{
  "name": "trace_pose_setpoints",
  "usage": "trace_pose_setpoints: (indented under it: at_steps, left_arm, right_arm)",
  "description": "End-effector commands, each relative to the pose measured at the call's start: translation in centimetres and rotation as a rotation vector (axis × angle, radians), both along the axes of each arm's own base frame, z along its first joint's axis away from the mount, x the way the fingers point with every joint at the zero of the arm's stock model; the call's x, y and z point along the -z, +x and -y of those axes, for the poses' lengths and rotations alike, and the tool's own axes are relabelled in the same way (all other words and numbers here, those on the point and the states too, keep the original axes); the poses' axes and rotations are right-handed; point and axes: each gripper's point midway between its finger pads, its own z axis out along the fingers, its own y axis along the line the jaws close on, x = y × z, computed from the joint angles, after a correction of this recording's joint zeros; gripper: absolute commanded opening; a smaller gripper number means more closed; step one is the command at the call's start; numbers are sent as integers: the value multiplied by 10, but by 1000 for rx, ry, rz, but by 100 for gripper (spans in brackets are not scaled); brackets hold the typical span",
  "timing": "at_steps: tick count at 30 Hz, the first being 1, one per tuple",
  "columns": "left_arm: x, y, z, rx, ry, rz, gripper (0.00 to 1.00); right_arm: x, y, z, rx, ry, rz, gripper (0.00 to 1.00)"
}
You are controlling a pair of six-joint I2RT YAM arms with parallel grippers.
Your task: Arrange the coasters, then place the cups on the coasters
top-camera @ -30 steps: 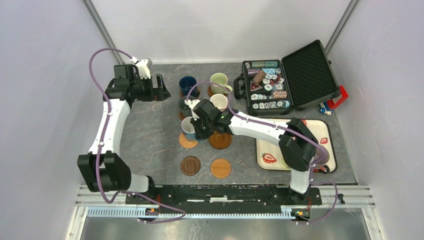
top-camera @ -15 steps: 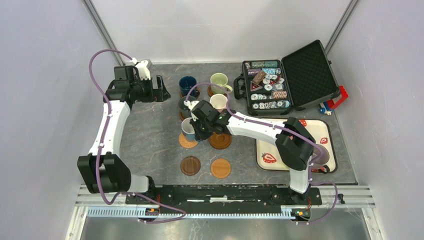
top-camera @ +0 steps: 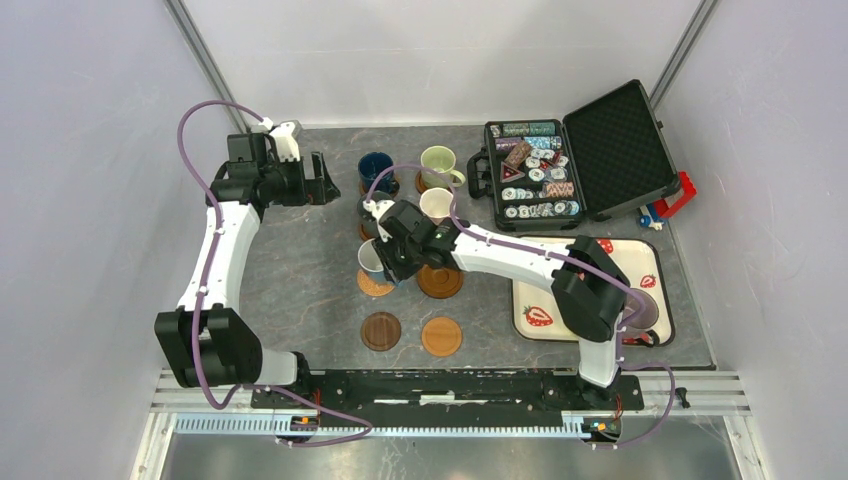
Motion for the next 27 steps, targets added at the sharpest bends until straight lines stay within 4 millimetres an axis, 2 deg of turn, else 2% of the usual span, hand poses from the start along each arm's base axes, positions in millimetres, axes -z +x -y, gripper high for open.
trace_pose_setpoints:
  at_steps: [1,7,11,13,16,21,27]
  left_arm:
    - [-14,3,3,-11,-40,44,100]
    - [-15,5,4,-10,-47,46,100]
    - [-16,6,4,-9,-50,46,100]
    - [-16,6,5,-7,-51,46,100]
    - [-16,5,5,-5,-48,45,100]
    - [-16,4,6,13,-50,32,100]
    - [-21,5,10,52,-45,32,100]
  right_arm:
    - [-25,4,-17,-10,65,44,37]
    - [-27,2,-15,-16,61,42,46]
    - [-29,0,-13,-23,59,42,55]
    - [-32,0,-10,-28,56,48,62]
    - [-38,1,-4,-50,54,59,78]
    - [-63,8,12,-97,62,119,97]
    - [-110,37,43,-106,75,276,98]
